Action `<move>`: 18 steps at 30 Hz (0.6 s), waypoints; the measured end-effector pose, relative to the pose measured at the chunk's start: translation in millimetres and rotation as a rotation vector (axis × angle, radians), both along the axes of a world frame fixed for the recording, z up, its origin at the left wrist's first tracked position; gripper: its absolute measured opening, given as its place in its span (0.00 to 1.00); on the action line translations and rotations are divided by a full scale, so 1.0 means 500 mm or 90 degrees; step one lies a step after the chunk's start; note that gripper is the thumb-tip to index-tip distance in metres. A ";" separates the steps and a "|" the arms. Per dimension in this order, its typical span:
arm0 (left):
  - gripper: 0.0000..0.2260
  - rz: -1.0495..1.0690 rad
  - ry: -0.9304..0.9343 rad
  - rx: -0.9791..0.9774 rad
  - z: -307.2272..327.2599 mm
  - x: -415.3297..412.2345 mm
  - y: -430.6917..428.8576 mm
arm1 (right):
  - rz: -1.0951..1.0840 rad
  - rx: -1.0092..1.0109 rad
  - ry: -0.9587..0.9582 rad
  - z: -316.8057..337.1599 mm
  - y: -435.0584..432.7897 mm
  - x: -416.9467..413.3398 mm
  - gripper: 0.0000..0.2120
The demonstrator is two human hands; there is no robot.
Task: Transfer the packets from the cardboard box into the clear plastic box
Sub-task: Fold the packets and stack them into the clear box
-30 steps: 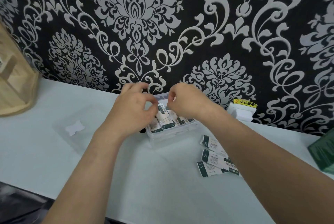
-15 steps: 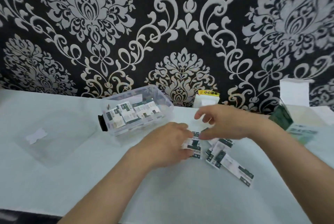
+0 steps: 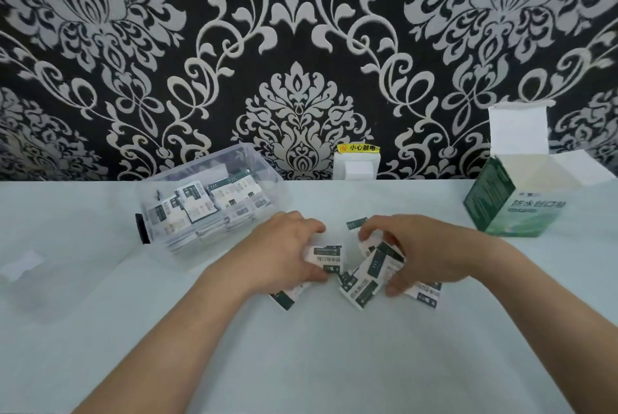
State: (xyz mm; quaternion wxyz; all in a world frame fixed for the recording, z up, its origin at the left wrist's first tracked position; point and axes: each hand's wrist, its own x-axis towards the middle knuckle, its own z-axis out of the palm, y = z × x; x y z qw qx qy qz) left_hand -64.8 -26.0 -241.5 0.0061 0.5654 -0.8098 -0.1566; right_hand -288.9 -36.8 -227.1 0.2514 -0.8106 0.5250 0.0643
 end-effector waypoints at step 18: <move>0.14 -0.021 0.019 -0.059 0.015 0.008 0.012 | -0.245 -0.054 -0.283 -0.010 0.000 0.005 0.20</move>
